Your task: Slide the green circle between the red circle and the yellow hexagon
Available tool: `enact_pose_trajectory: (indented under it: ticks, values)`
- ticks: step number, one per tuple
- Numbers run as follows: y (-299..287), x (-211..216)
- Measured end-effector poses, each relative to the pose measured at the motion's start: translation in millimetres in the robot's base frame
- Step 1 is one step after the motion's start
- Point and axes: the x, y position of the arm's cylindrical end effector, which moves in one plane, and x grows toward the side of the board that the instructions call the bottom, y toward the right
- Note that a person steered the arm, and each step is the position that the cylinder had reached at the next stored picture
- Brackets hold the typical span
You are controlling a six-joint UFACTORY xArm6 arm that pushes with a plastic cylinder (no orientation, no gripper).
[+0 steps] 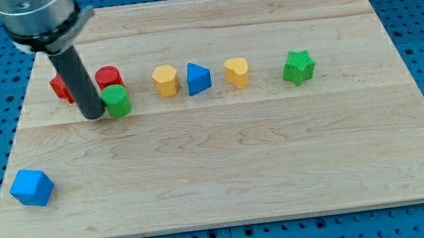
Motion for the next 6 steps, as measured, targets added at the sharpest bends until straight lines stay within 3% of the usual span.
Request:
enact_pose_trajectory:
  ticks: [3, 6]
  values:
    - [34.4, 14.9]
    - [45.2, -23.0]
